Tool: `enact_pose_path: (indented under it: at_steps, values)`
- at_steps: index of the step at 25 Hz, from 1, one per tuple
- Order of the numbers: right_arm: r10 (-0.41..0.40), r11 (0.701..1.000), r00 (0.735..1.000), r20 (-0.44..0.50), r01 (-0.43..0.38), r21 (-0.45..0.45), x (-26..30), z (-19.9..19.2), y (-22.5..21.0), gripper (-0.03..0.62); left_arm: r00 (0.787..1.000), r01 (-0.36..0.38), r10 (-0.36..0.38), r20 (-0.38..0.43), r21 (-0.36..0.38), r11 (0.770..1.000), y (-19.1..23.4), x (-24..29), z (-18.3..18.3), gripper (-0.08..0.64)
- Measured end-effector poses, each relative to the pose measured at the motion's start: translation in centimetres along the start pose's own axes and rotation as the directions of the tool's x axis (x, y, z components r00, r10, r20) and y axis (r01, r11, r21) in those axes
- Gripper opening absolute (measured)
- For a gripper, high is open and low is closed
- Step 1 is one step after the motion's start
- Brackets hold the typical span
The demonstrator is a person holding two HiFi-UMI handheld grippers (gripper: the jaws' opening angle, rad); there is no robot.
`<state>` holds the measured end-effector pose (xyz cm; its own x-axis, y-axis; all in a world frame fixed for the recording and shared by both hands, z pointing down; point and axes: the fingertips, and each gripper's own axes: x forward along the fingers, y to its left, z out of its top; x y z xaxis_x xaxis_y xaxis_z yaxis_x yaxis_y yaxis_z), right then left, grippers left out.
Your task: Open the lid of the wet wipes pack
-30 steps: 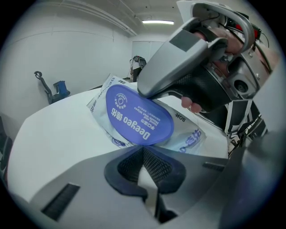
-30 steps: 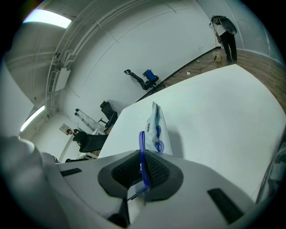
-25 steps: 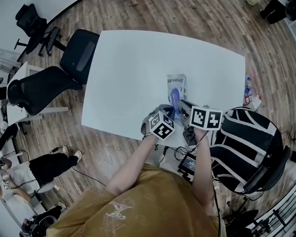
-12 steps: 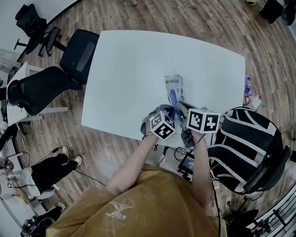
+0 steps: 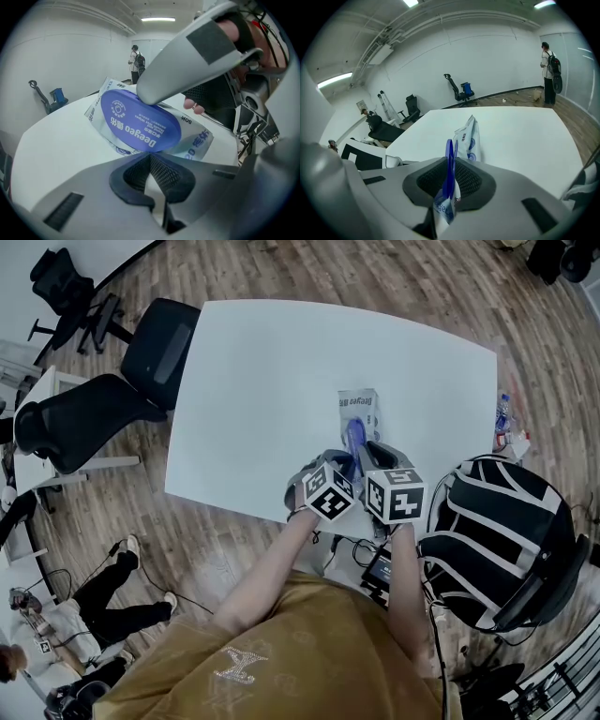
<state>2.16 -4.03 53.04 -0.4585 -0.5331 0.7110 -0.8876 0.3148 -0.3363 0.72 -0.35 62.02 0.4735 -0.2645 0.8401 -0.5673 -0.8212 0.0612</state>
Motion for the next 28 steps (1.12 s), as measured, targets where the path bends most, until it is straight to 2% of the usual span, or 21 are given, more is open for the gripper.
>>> enact_pose_path:
  at_steps: [4, 7, 11, 13, 18, 21, 24, 28]
  values:
    - [-0.011, 1.000, 1.000, 0.005, 0.011, -0.013, -0.1, -0.1, -0.1, 0.037, 1.000, -0.002, 0.002, 0.001, 0.006, 1.000, 0.0, 0.0, 0.0, 0.005]
    - [-0.023, 0.999, 0.999, 0.026, 0.023, 0.023, -0.2, -0.1, -0.9, 0.037, 1.000, 0.003, -0.003, 0.027, -0.003, 1.000, -0.1, 0.0, 0.0, 0.005]
    - [-0.040, 0.997, 0.999, 0.031, 0.038, 0.066, -0.4, -0.2, -2.3, 0.037, 0.991, 0.055, -0.046, 0.128, -0.070, 0.996, -0.1, -0.5, 0.2, 0.005]
    - [-0.032, 0.996, 0.999, 0.030, 0.029, 0.085, -0.4, -0.3, -2.7, 0.037, 0.983, 0.063, -0.044, 0.176, -0.102, 0.993, 0.1, -0.9, 0.5, 0.005]
    - [-0.013, 0.987, 0.999, 0.047, 0.006, 0.159, -0.3, -0.5, -3.3, 0.037, 0.978, 0.062, -0.031, 0.209, -0.143, 0.988, 0.4, -1.4, -0.1, 0.005]
    - [0.000, 0.986, 0.999, 0.050, -0.008, 0.166, -0.2, -0.4, -2.9, 0.037, 0.969, 0.061, -0.010, 0.247, -0.197, 0.978, 1.4, -2.1, 0.2, 0.005]
    - [0.009, 0.985, 0.999, 0.053, -0.018, 0.171, -0.2, -0.5, -2.6, 0.037, 0.960, 0.086, -0.008, 0.278, -0.267, 0.960, 2.4, -2.6, 0.3, 0.005]
    - [0.025, 0.986, 0.998, 0.056, -0.034, 0.164, -0.1, -0.3, -2.0, 0.037, 0.936, 0.112, 0.007, 0.351, -0.318, 0.942, 4.0, -4.0, 2.2, 0.005]
